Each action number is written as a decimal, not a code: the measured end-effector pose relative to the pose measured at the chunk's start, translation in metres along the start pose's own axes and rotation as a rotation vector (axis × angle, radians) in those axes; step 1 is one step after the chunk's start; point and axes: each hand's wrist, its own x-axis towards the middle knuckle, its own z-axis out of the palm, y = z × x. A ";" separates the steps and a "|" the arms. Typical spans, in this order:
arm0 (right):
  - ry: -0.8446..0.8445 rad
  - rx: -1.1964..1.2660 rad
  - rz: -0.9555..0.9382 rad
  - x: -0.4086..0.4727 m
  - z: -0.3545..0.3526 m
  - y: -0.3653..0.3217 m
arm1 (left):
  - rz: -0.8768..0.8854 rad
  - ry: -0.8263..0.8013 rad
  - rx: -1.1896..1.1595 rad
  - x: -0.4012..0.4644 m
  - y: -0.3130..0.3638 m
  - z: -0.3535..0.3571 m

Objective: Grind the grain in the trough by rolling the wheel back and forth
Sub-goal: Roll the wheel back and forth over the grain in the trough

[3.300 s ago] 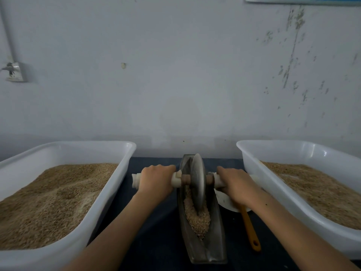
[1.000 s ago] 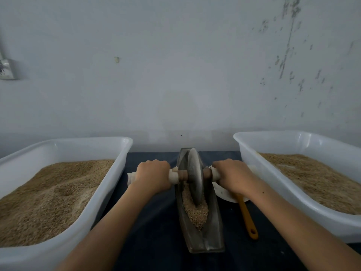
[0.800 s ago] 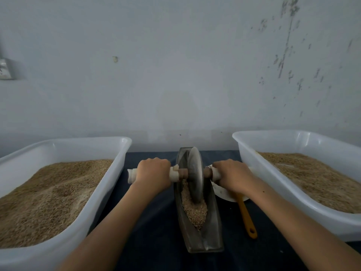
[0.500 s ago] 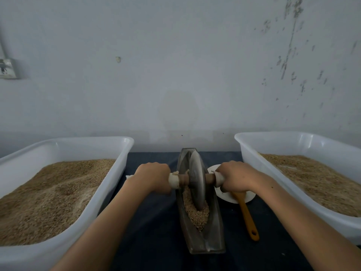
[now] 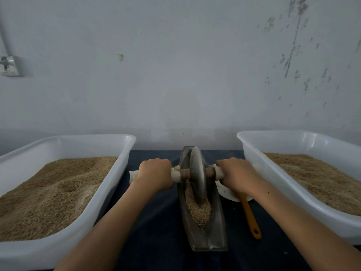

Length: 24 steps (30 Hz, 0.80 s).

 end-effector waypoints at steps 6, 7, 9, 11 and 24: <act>-0.236 -0.021 -0.019 -0.002 -0.020 -0.003 | 0.021 -0.230 -0.082 0.003 -0.008 -0.002; -0.237 -0.022 -0.023 -0.003 -0.021 -0.004 | 0.024 -0.240 -0.092 0.004 -0.009 -0.001; -0.226 -0.011 -0.027 -0.004 -0.022 -0.005 | 0.025 -0.232 -0.094 0.005 -0.010 0.000; -0.198 -0.007 -0.026 -0.006 -0.021 -0.006 | 0.014 -0.185 -0.073 0.004 -0.009 0.001; -0.035 -0.054 -0.076 -0.006 -0.012 -0.001 | 0.001 -0.110 -0.061 0.002 -0.010 0.004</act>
